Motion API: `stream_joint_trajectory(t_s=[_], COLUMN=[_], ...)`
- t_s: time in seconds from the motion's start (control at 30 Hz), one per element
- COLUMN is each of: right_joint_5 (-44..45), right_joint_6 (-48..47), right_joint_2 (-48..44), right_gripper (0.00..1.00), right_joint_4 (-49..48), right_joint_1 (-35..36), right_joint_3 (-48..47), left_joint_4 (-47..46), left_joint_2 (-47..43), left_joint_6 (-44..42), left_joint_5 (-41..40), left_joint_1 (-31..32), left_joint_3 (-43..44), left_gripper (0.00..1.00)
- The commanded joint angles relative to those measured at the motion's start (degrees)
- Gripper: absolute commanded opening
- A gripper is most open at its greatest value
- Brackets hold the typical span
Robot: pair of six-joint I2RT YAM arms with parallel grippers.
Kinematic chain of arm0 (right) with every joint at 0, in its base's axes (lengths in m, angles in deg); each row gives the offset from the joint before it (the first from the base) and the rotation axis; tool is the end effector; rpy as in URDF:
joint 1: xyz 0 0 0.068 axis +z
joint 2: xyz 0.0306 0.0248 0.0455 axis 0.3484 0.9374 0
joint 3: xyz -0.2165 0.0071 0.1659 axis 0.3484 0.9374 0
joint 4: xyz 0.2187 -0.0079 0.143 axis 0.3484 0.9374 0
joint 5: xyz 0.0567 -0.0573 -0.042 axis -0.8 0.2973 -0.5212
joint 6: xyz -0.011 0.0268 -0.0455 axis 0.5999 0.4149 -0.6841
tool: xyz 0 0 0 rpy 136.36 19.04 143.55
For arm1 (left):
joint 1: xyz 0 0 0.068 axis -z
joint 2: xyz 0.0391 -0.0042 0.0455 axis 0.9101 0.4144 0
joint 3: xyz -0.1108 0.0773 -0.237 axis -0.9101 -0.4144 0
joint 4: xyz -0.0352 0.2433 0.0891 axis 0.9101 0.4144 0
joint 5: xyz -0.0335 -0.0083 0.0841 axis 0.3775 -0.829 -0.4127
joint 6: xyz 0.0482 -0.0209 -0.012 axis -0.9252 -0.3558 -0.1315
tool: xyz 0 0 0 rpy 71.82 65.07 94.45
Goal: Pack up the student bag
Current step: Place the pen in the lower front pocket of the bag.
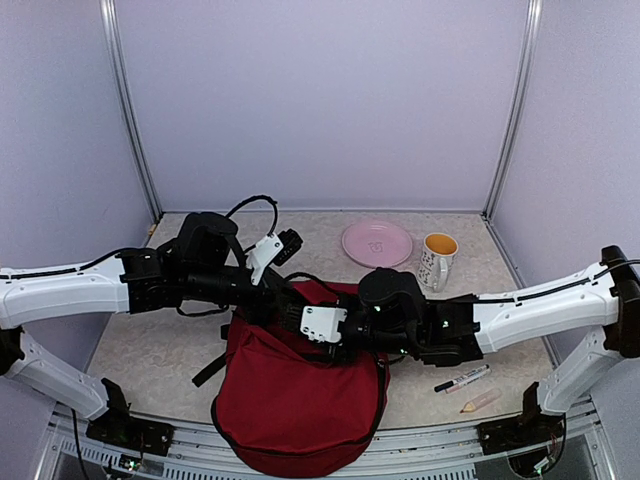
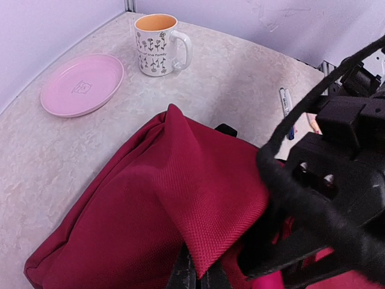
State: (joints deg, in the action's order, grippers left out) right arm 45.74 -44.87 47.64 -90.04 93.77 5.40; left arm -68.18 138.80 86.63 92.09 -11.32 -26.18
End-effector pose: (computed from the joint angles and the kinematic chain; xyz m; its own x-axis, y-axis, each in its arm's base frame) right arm 0.1041 0.3289 0.2569 0.2995 -0.5012 -0.8118 -0.8601 0.2264 -0.4571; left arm 0.1677 -0.2436 0.2871 -0.2623 0.4398 -0.8589 0.9008 0.4307 -0.0545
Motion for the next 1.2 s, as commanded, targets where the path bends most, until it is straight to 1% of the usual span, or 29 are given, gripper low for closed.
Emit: stream_joint_trajectory(t_s=[0.0, 0.1, 0.17, 0.2, 0.27, 0.3, 0.33, 0.4, 0.47, 0.53, 0.57, 0.63, 0.73, 0.8, 0.83, 0.9, 0.97, 1.0, 1.03, 1.1, 1.13, 1.17], right_joint_5=[10.00, 15.35, 19.41, 21.60, 23.48, 23.98, 24.56, 24.75, 22.83, 18.07, 14.47, 3.92, -7.40, -11.42, -11.73, -7.48, 1.51, 5.30, 8.53, 10.03, 9.68, 9.59], right_joint_6=[-19.20, -24.33, -26.42, -26.59, -25.11, -23.76, -22.47, -19.83, -15.52, -11.23, -8.89, -3.43, 5.71, 11.32, 14.71, 22.28, 33.80, 41.51, 51.98, 70.87, 77.25, 81.61], right_joint_2=[3.43, 6.86, 8.52, 9.02, 9.70, 9.82, 9.66, 9.01, 7.31, 4.72, 3.11, -0.28, -6.04, -10.48, -13.00, -18.43, -21.33, -22.02, -22.18, -22.25, -22.62, -23.49], right_gripper=[0.16, 0.17, 0.23, 0.28, 0.51, 0.59, 0.64, 0.66, 0.68, 0.68, 0.68, 0.68, 0.67, 0.66, 0.66, 0.70, 0.76, 0.75, 0.72, 0.65, 0.64, 0.64], right_joint_4=[-5.05, -6.82, -9.07, -9.29, -7.93, -6.78, -6.08, -3.72, -0.08, 4.14, 6.76, 12.19, 17.22, 18.23, 17.98, 18.15, 22.72, 27.44, 33.61, 48.32, 53.45, 57.27], right_joint_1=[0.18, -0.03, -0.49, -0.78, -1.25, -1.31, -1.31, -1.06, -0.57, 0.21, 0.59, 0.79, 0.75, 0.31, -0.10, -1.89, -5.51, -8.57, -11.69, -17.40, -18.85, -19.34], right_joint_3=[0.09, -0.64, -0.72, -0.95, -2.05, -2.60, -3.03, -3.80, -5.11, -6.53, -7.52, -9.57, -11.22, -10.85, -10.10, -7.72, -5.87, -5.26, -5.19, -4.38, -3.10, -1.32], left_joint_4=[-5.11, -5.07, -5.07, -5.12, -5.03, -5.03, -4.92, -4.97, -4.83, -4.78, -4.75, -4.66, -4.51, -4.40, -4.30, -4.21, -4.23, -4.19, -4.19, -4.17, -4.11, -4.09], left_joint_2=[-2.25, -2.18, -2.16, -2.13, -2.08, -2.10, -2.08, -2.09, -2.08, -2.09, -2.10, -1.93, -1.73, -1.59, -1.60, -1.49, -1.47, -1.46, -1.35, -1.23, -1.21, -1.15], left_joint_6=[0.15, 0.07, 0.04, 0.04, 0.04, 0.04, 0.01, 0.06, 0.09, 0.06, 0.14, 0.13, 0.19, 0.10, 0.13, 0.22, 0.31, 0.28, 0.34, 0.39, 0.41, 0.47], left_joint_5=[3.19, 3.26, 3.35, 3.37, 3.25, 3.17, 3.15, 3.19, 3.09, 2.98, 2.85, 2.56, 2.32, 2.19, 2.11, 2.09, 2.22, 2.26, 2.23, 2.09, 2.05, 2.02], left_joint_1=[-0.32, -0.32, -0.32, -0.32, -0.32, -0.32, -0.32, -0.32, -0.32, -0.34, -0.40, -0.41, -0.41, -0.41, -0.48, -0.49, -0.51, -0.49, -0.49, -0.49, -0.45, -0.41], left_joint_3=[0.04, 0.04, 0.04, 0.04, 0.04, 0.00, 0.04, 0.04, 0.13, 0.06, 0.04, 0.04, 0.13, 0.20, 0.26, 0.33, 0.28, 0.25, 0.29, 0.29, 0.25, 0.25], left_gripper=[0.00, 0.00, 0.00, 0.00, 0.00, 0.00, 0.00, 0.00, 0.00, 0.00, 0.00, 0.00, 0.00, 0.00, 0.00, 0.00, 0.00, 0.00, 0.00, 0.00, 0.00, 0.00])
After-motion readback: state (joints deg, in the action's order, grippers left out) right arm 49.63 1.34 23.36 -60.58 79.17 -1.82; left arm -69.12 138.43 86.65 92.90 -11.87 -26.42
